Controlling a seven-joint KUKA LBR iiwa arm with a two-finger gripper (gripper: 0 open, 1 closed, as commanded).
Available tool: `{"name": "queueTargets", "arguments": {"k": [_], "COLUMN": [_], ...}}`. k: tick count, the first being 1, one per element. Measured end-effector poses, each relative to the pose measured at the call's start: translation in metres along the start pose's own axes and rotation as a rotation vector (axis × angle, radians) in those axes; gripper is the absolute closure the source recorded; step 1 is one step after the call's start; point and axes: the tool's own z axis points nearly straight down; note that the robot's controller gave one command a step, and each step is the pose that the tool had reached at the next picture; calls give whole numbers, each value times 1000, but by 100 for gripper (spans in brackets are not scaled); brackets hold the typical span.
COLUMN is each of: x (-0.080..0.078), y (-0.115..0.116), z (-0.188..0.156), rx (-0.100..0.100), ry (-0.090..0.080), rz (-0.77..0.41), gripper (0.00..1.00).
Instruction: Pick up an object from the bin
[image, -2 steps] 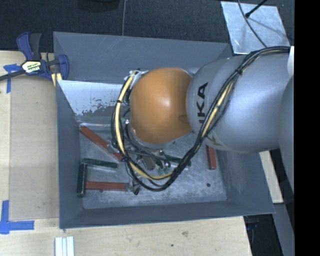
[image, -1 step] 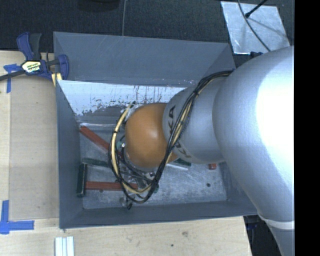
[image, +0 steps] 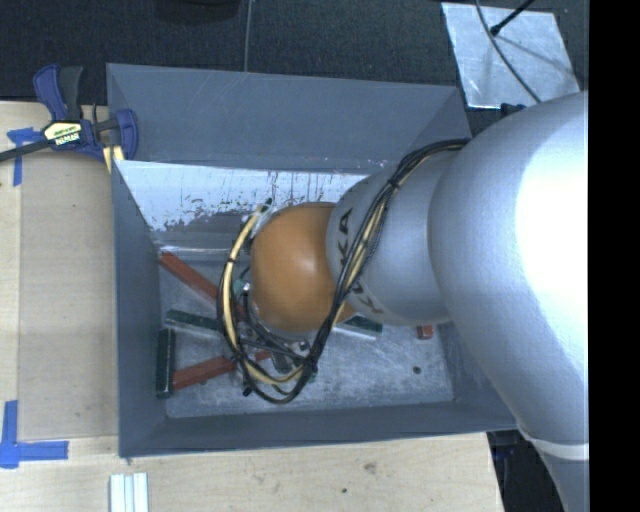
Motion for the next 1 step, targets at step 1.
{"name": "queueTargets", "arguments": {"k": [1], "x": [1], "y": [-5], "z": [-99], "rx": [2], "ry": [3], "rz": [-6], "gripper": [100]}}
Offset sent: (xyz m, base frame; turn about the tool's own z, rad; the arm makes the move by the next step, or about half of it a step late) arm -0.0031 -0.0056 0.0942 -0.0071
